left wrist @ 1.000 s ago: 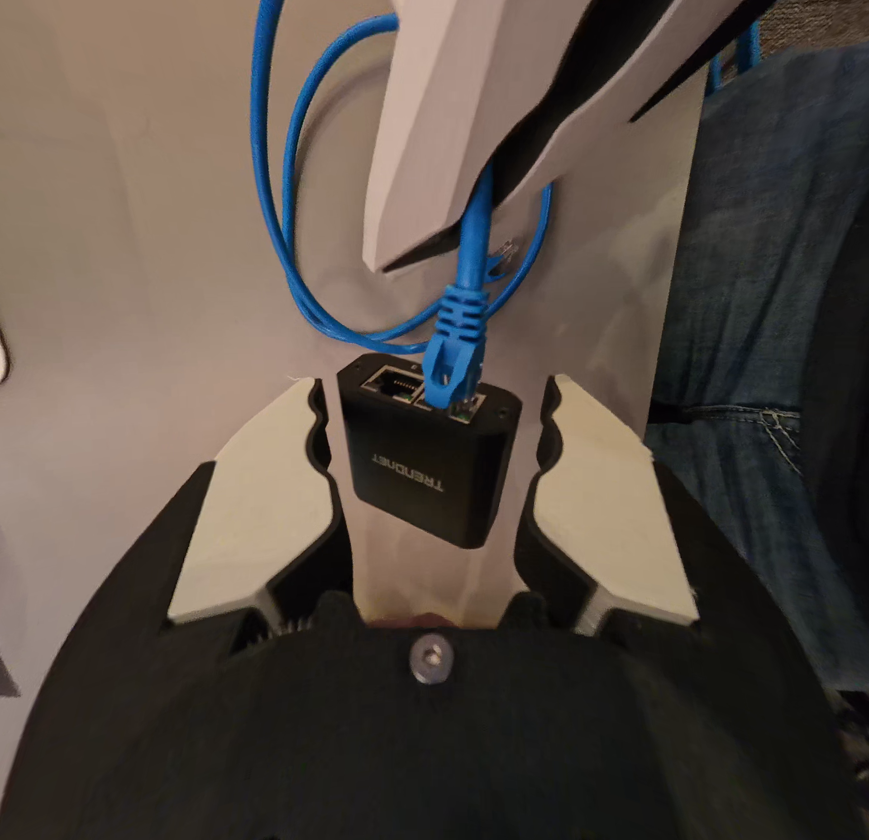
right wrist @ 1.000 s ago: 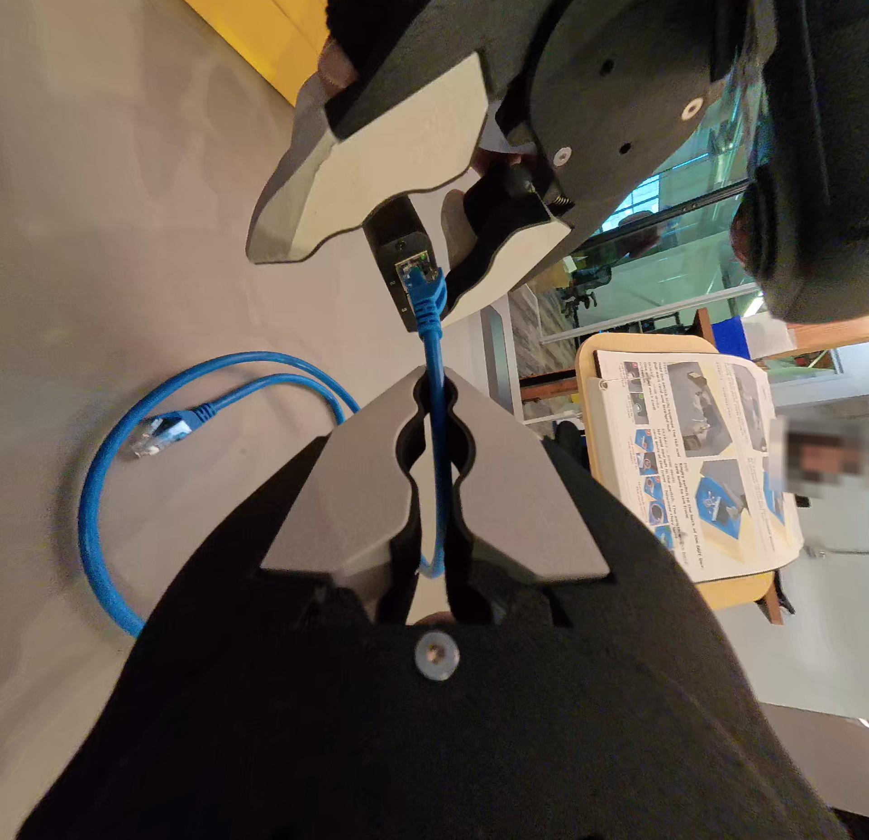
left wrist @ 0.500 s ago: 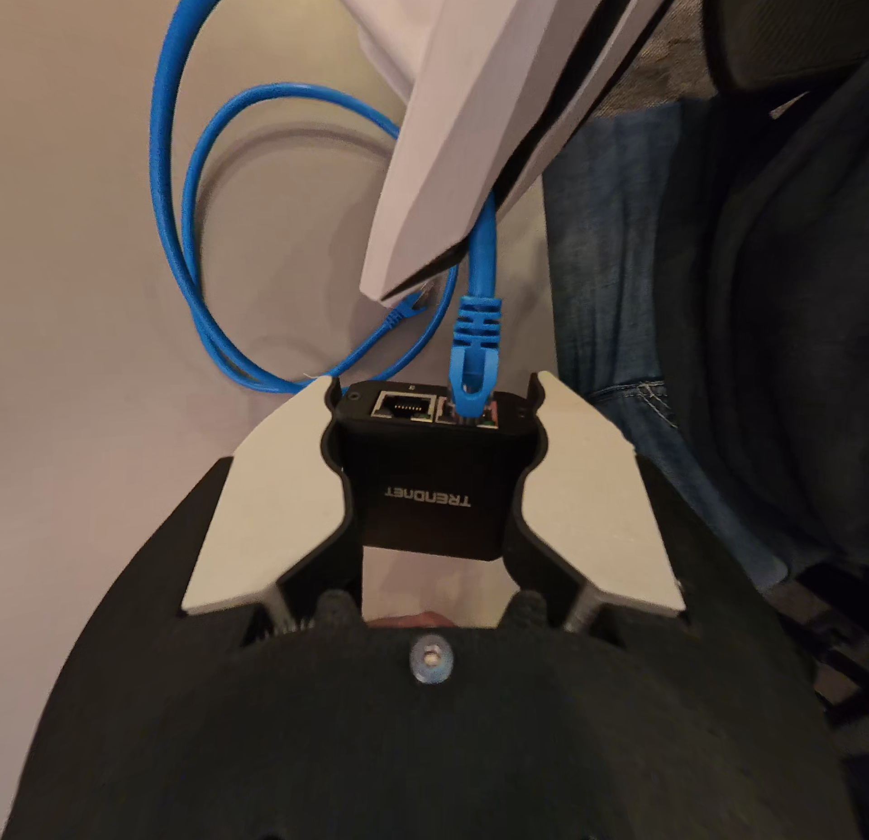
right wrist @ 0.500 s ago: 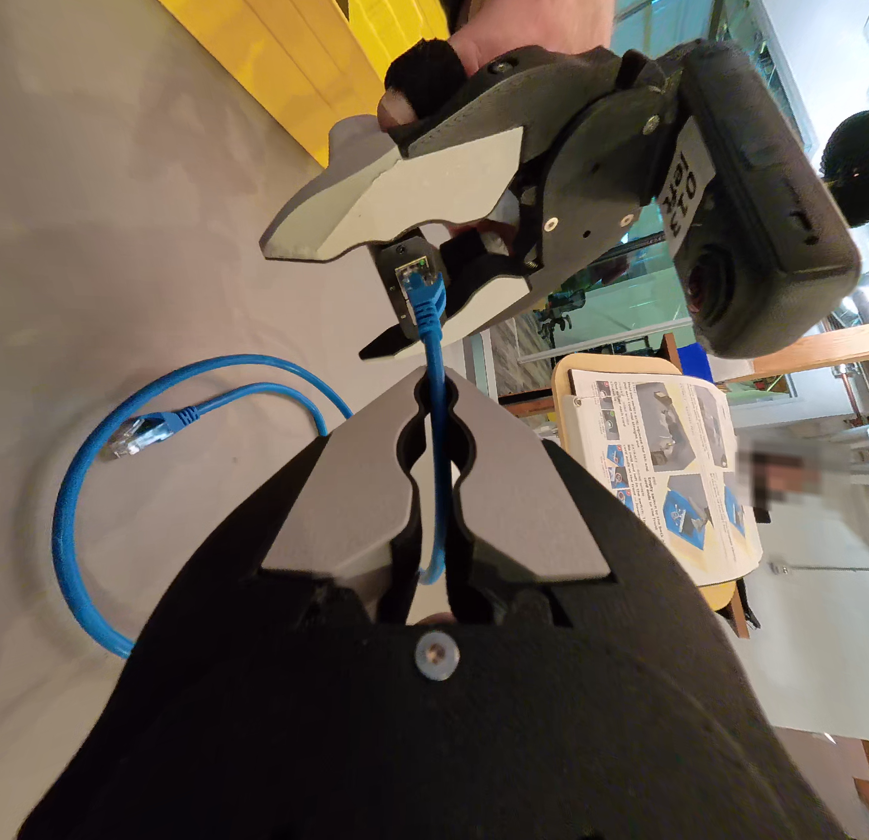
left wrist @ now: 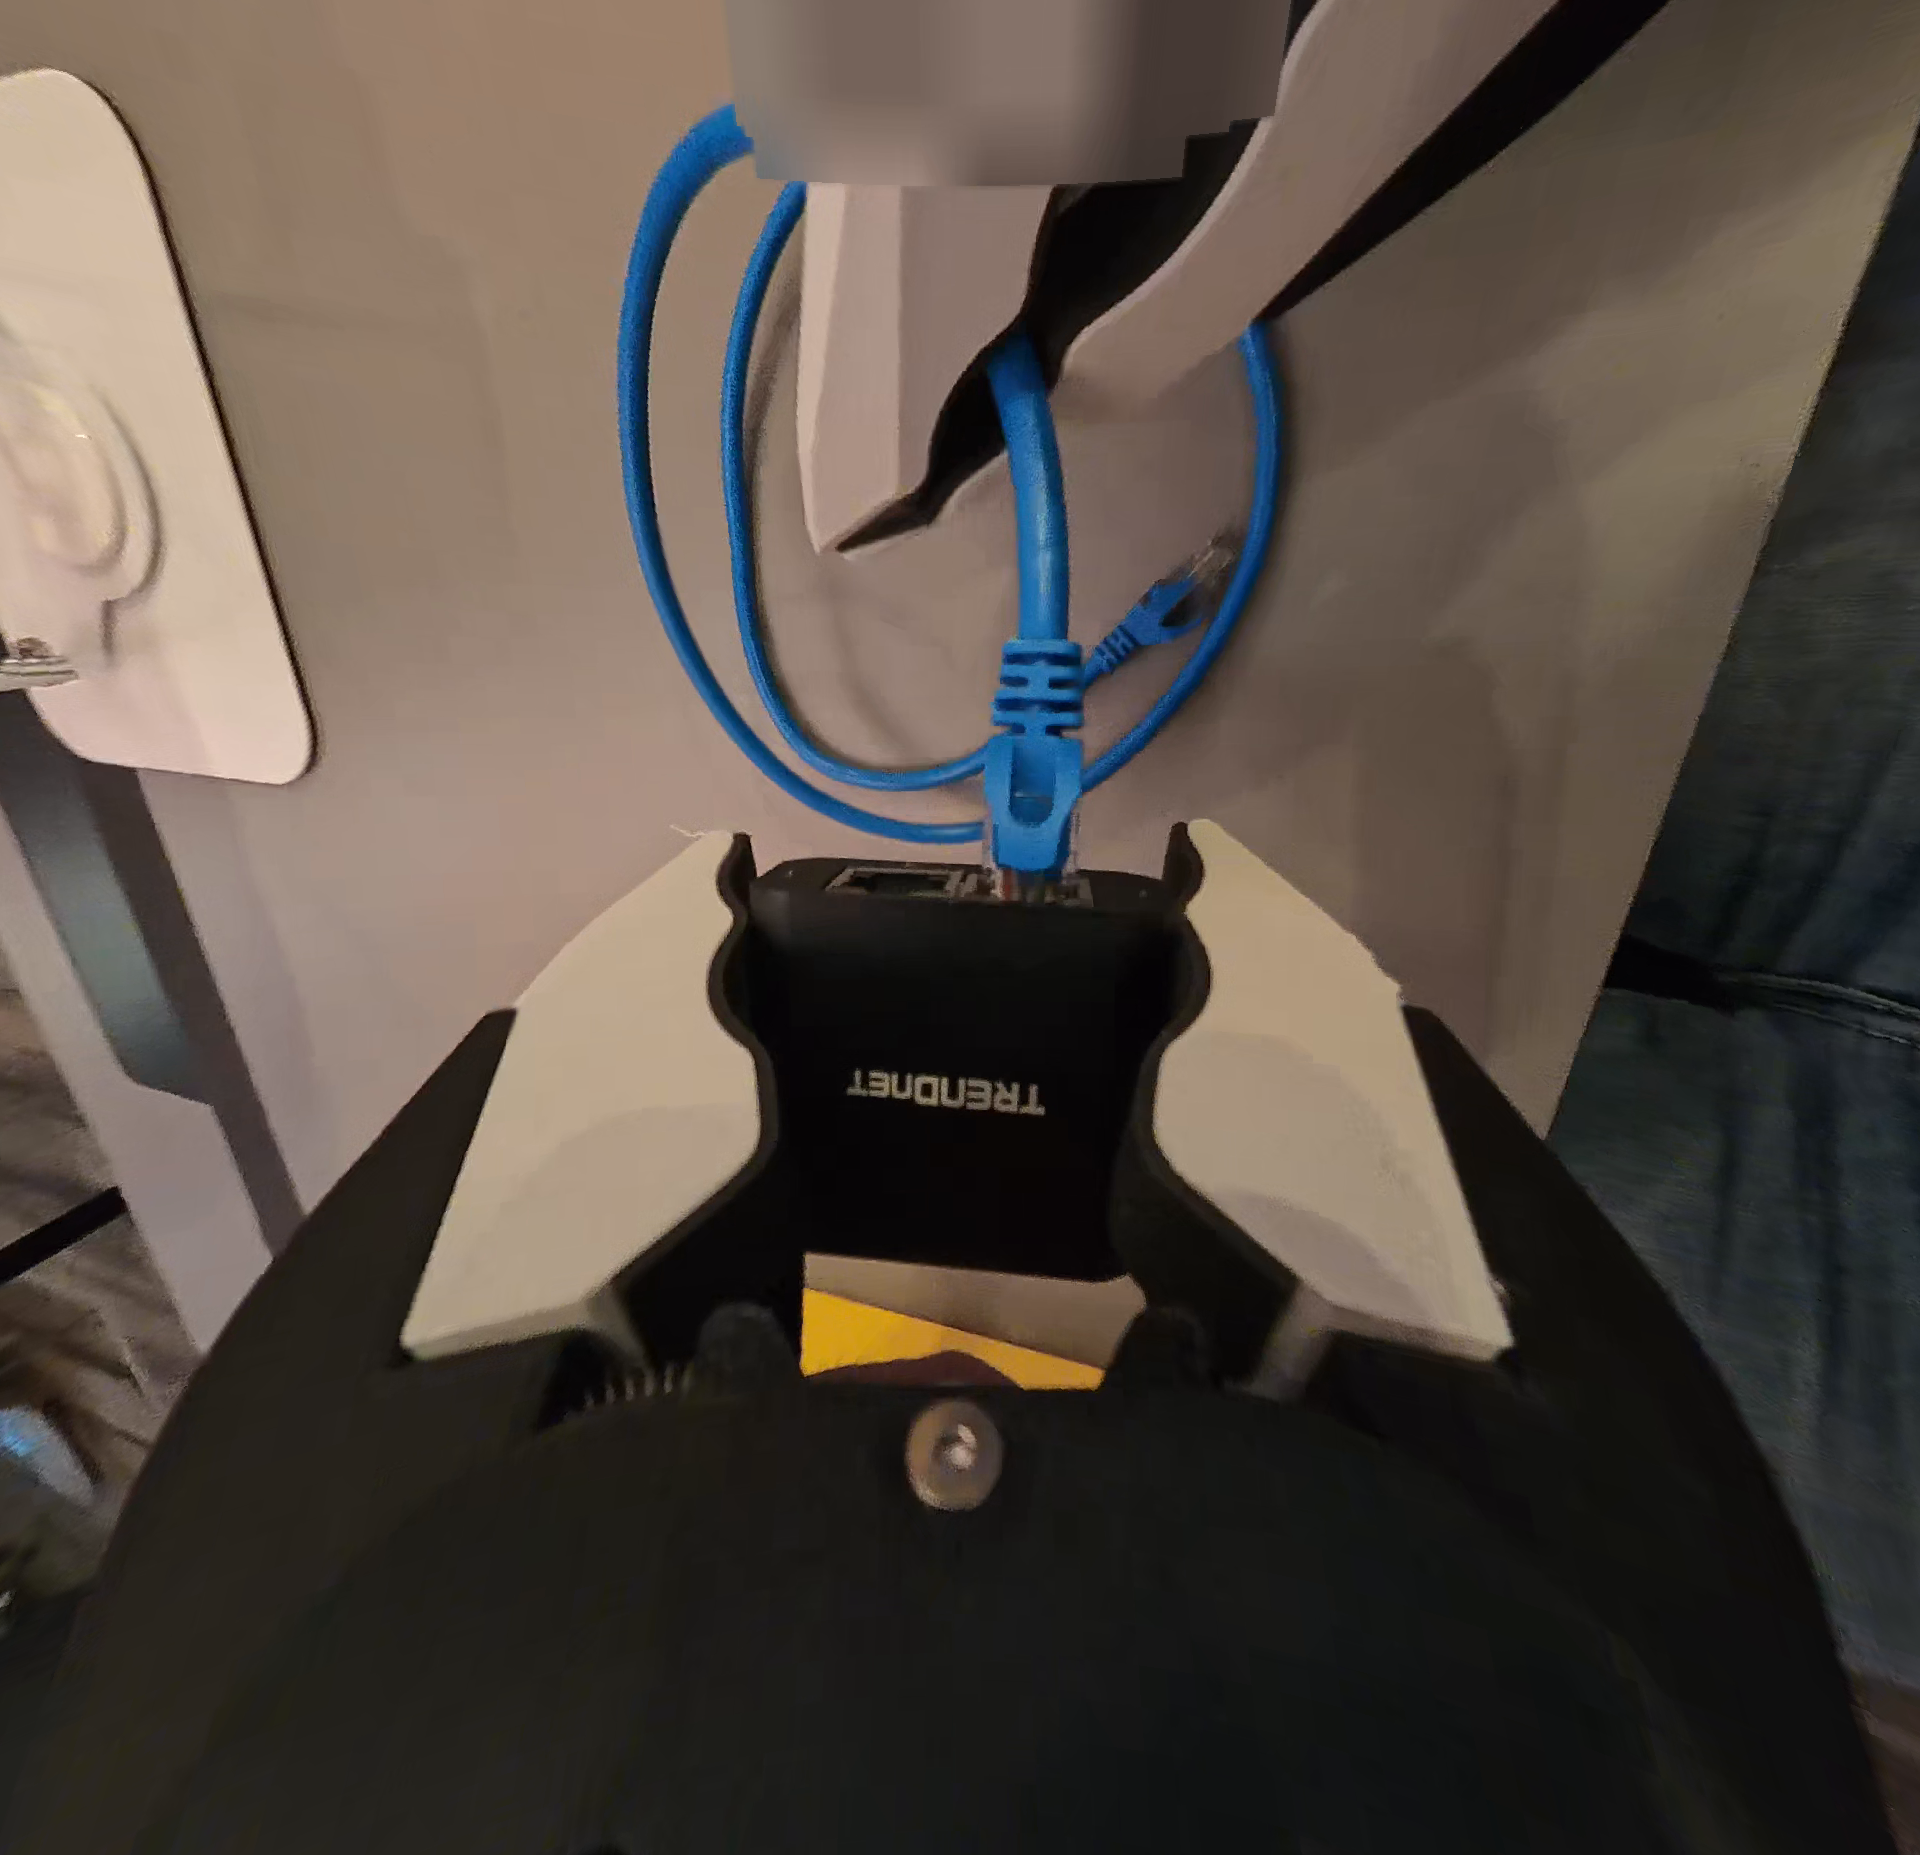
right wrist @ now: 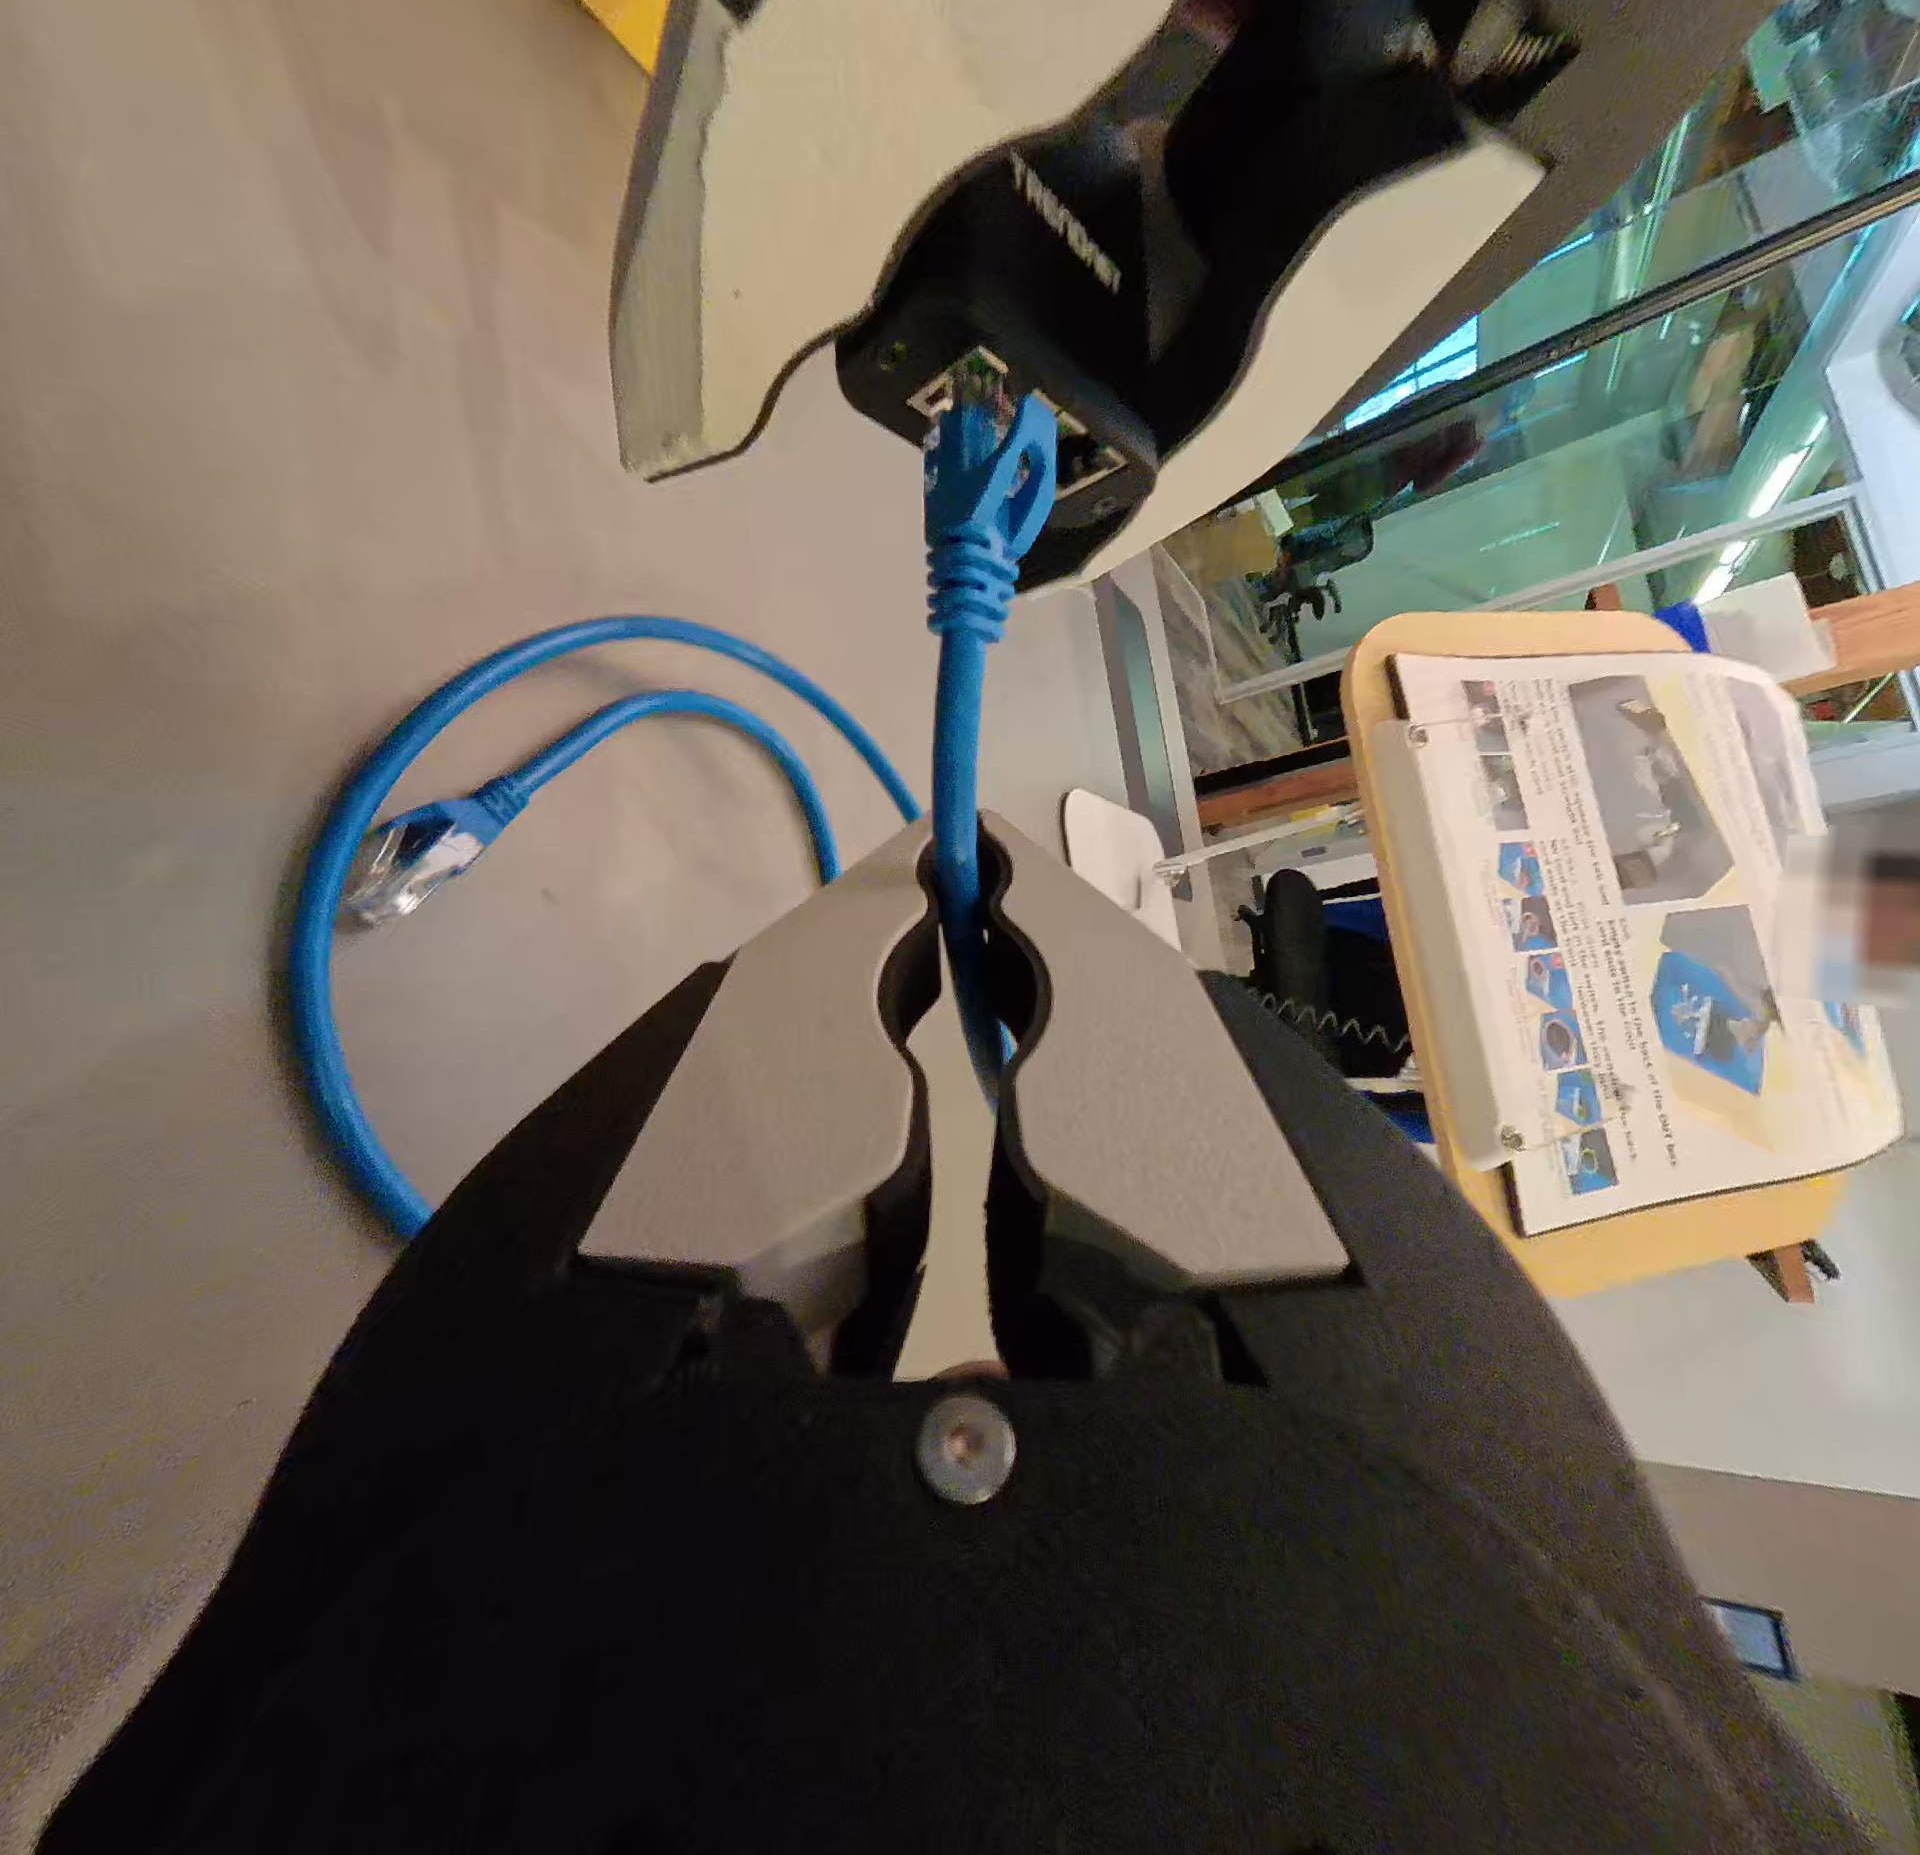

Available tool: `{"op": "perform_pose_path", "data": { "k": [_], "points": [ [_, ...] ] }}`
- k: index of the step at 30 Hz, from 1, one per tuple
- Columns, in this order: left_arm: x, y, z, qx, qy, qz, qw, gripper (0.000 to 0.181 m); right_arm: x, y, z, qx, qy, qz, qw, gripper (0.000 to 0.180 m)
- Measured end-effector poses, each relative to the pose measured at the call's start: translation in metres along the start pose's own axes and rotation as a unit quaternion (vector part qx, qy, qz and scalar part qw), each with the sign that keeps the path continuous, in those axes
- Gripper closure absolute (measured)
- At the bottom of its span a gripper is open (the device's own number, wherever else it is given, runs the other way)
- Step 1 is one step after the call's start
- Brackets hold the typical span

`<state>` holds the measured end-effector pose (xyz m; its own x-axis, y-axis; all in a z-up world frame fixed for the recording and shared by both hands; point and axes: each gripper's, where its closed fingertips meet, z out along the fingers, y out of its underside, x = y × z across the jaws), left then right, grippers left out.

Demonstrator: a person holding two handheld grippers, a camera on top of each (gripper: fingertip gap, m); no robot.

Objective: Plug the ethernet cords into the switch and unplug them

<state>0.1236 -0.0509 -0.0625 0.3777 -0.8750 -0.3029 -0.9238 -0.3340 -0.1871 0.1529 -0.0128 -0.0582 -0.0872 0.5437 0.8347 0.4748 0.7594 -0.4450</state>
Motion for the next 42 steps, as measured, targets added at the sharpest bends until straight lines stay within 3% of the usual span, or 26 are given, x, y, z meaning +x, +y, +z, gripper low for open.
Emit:
{"op": "perform_pose_path", "data": {
  "k": [1, 20, 42],
  "points": [
    [0.0, -0.001, 0.0, 0.0, -0.008, -0.001, 1.0, 0.106, -0.002, 0.003, 0.002, -0.003, -0.005, 0.005, 1.0, 0.18],
    [-0.013, -0.008, -0.001, -0.006, -0.091, 0.001, 0.996, 0.107, 0.0, 0.015, 0.011, -0.005, -0.009, 0.04, 0.999, 0.18],
    [-0.016, -0.005, 0.007, -0.008, -0.081, -0.013, 0.997, 0.106, 0.013, 0.012, 0.001, -0.011, 0.008, 0.036, 0.999, 0.18]
  ]
}}
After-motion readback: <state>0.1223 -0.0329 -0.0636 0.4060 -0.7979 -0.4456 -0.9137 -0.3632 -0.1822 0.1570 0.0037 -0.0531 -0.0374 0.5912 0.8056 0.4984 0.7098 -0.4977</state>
